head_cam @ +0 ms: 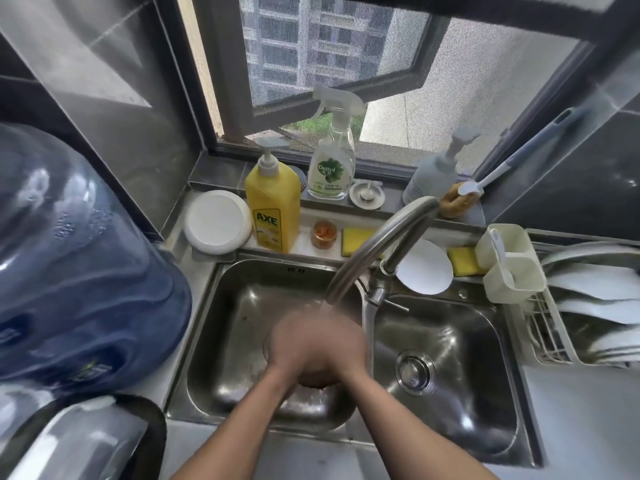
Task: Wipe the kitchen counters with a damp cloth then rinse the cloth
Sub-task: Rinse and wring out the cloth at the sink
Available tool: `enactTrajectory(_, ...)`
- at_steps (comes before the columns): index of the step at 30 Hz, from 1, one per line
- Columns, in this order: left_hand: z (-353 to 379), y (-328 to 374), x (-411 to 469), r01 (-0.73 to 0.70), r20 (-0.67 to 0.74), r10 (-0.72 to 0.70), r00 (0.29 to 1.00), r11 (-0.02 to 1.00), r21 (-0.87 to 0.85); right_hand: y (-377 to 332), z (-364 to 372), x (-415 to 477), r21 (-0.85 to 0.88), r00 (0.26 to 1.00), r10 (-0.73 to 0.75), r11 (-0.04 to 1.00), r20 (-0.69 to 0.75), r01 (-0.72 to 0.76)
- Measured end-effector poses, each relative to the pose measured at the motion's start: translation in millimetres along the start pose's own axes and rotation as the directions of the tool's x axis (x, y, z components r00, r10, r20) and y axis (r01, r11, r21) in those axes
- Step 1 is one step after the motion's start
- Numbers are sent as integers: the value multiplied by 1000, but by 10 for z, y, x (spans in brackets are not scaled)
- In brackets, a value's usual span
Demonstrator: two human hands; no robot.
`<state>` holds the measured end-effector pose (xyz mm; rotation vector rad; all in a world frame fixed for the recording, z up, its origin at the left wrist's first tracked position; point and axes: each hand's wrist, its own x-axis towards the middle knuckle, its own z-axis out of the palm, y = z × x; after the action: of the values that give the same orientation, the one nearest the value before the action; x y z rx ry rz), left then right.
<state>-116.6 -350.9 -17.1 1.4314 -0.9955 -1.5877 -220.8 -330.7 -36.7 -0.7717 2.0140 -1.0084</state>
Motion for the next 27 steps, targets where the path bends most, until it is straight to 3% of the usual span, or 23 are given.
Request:
enactTrajectory(4,-170,-148,41,149,4,-150,989,986,78,135,-161,-3,45,995,90,995,42,-91)
enactTrajectory(9,-119,-226,-52,298,-21,-298,954,954,-20,18,-218,-189,124,980,-26,992,197,1)
enactTrajectory(12,-30,-155,-144,416,68,-414,908,867,-275,-37,-155,-324,-71,938,-249,959,242,273)
enactTrajectory(14,-7,-113,-157,435,99,-433,896,810,-393,-5,-116,-414,-168,835,-407,855,370,491)
enactTrajectory(16,-11,-124,-128,384,40,-410,911,810,-443,66,-127,-466,-132,798,-465,827,384,546)
enactTrajectory(18,-50,-108,-109,358,-5,-406,914,810,-465,118,-182,-470,-101,875,-451,876,175,472)
enactTrajectory(19,-72,-103,-98,362,14,-407,913,795,-486,146,-202,-450,-82,928,-371,925,26,372)
enactTrajectory(20,-97,-111,-87,365,52,-396,917,779,-509,140,-218,-422,-5,981,-188,982,-39,188)
enactTrajectory(21,-101,-103,-84,372,88,-386,918,766,-524,98,-207,-385,139,999,47,989,23,-50)
enactTrajectory(22,-93,-86,-98,378,116,-377,919,757,-533,78,-173,-343,270,961,224,927,163,-262)
enactTrajectory(23,-77,-62,-124,378,121,-374,919,756,-534,61,-144,-328,358,901,310,839,304,-410)
enactTrajectory(25,-46,-19,-160,361,112,-352,929,800,-479,9,-106,-334,492,837,344,688,425,-533)
enactTrajectory(27,-62,13,-181,323,57,-325,944,873,-366,-1,-80,-321,585,878,314,656,362,-476)
